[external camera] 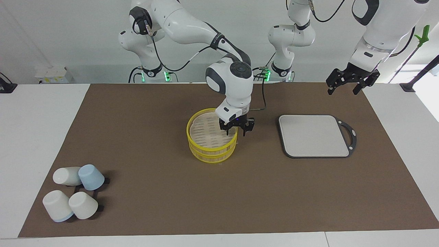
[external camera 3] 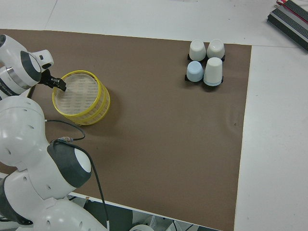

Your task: Place bun in steamer

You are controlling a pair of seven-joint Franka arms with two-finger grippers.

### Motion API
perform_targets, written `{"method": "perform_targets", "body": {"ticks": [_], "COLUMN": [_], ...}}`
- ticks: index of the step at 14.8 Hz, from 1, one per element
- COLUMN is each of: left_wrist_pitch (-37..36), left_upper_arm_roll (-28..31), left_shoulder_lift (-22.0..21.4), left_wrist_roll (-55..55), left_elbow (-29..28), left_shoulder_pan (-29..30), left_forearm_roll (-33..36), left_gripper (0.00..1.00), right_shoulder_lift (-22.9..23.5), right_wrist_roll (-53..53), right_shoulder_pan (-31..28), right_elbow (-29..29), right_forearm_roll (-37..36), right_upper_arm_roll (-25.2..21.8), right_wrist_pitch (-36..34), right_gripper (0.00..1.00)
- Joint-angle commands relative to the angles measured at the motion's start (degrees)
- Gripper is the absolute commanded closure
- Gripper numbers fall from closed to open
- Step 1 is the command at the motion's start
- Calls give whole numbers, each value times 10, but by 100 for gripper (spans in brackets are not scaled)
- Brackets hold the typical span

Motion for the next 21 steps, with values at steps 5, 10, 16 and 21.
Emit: {"method": "perform_targets", "body": {"ticks": [5, 10, 16, 21], "left_wrist_pitch": [16, 16, 16, 16], "left_upper_arm_roll": [3, 2, 2, 3], "left_shoulder_lift": [-20, -20, -20, -20], "left_wrist_roll": [0, 0, -1, 0], "left_elbow": [-27, -27, -27, -27], "left_shoulder_pan": [-2, -3, -3, -2], "left_forearm_roll": [-7, -11, -19, -22], "left_gripper": [0, 0, 0, 0], "right_shoulder_lift": [-82, -136, -200, -302], "right_wrist_roll": [-189, -357, -422, -466], "right_shoulder_pan": [-96, -163, -245, -306], "right_elbow": [-2, -21, -58, -191], "right_forearm_roll": [7, 6, 9, 38], "right_upper_arm_roll": [9, 8, 10, 10], "right_wrist_pitch": [-73, -149, -194, -165], "right_gripper": [0, 0, 0, 0]}}
